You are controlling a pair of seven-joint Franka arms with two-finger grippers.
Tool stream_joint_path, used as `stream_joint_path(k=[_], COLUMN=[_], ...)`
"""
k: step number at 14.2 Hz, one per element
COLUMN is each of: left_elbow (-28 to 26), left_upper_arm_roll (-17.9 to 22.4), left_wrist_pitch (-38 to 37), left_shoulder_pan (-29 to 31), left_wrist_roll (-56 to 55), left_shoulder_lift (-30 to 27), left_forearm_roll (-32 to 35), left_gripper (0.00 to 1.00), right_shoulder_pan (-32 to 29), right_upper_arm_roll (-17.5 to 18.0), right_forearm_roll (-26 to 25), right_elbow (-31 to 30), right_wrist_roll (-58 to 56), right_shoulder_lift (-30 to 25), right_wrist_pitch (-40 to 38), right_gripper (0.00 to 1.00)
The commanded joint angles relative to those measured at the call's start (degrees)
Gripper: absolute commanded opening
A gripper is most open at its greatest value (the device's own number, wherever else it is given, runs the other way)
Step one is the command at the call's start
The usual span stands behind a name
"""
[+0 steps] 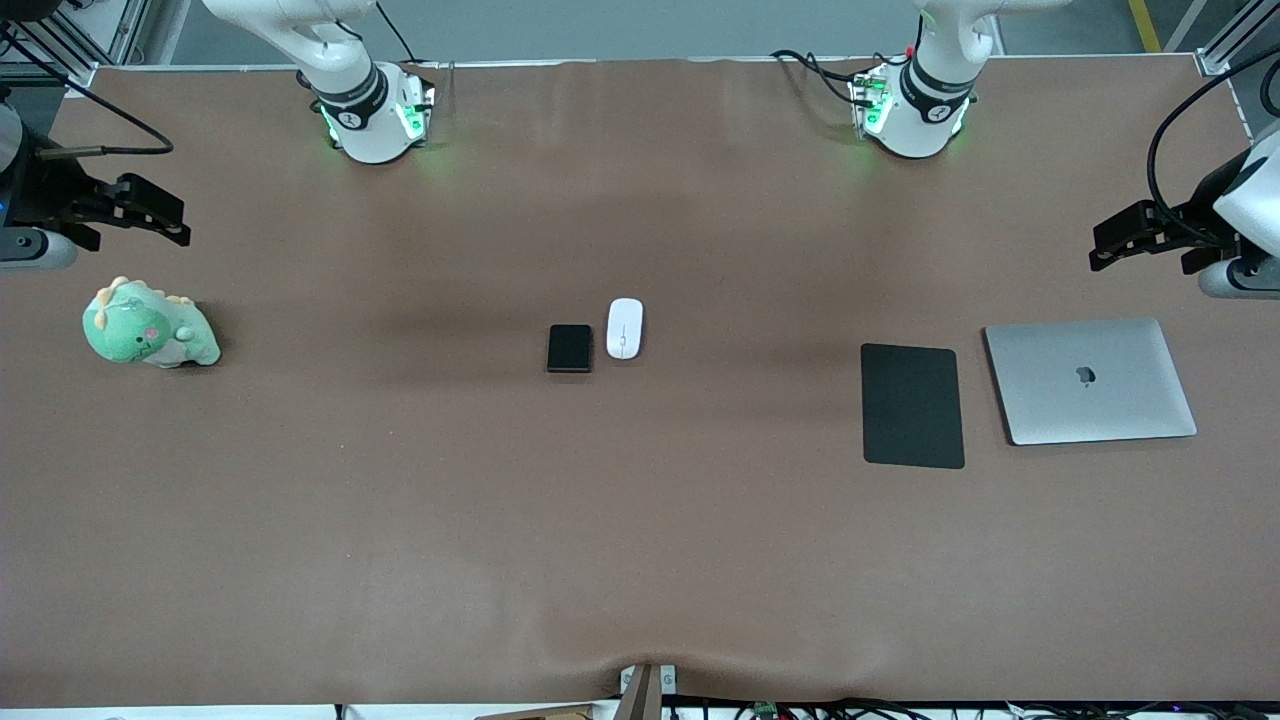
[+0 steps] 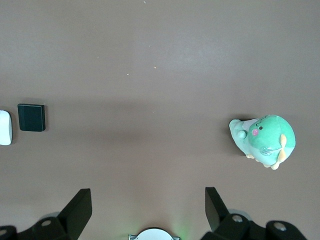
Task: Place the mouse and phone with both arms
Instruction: 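Reach the left gripper over the white mouse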
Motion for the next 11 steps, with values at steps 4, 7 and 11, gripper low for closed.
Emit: stream_joint_path(k=[4, 7, 11], left_elbow=[0.78, 1.65, 1.83], left_upper_arm_roll=[-0.50, -1.29, -1.90], left_wrist_pitch=[-0.98, -0.98, -0.90], left_shoulder_pan=[0.14, -2.40, -9.16], left_wrist_roll=[0.59, 0.15, -10.64], left_shoulder_lift=[0.14, 1.46, 2.43], left_forearm_roll=[0.16, 0.51, -0.19], left_gripper=[1.00, 1.00, 1.00], right_shoulder_pan=[0.11, 0.11, 0.03], right_upper_arm_roll=[-0.06, -0.06, -0.15], right_forearm_roll=[-0.30, -0.30, -0.22], right_elbow=[-0.17, -0.17, -0.08], right_wrist_roll=[-0.41, -0.41, -0.41], right_shoulder_lift=[-0.67, -0.67, -0.58], right_wrist_pitch=[-0.64, -0.55, -0.46], right_gripper=[1.00, 1.00, 1.00])
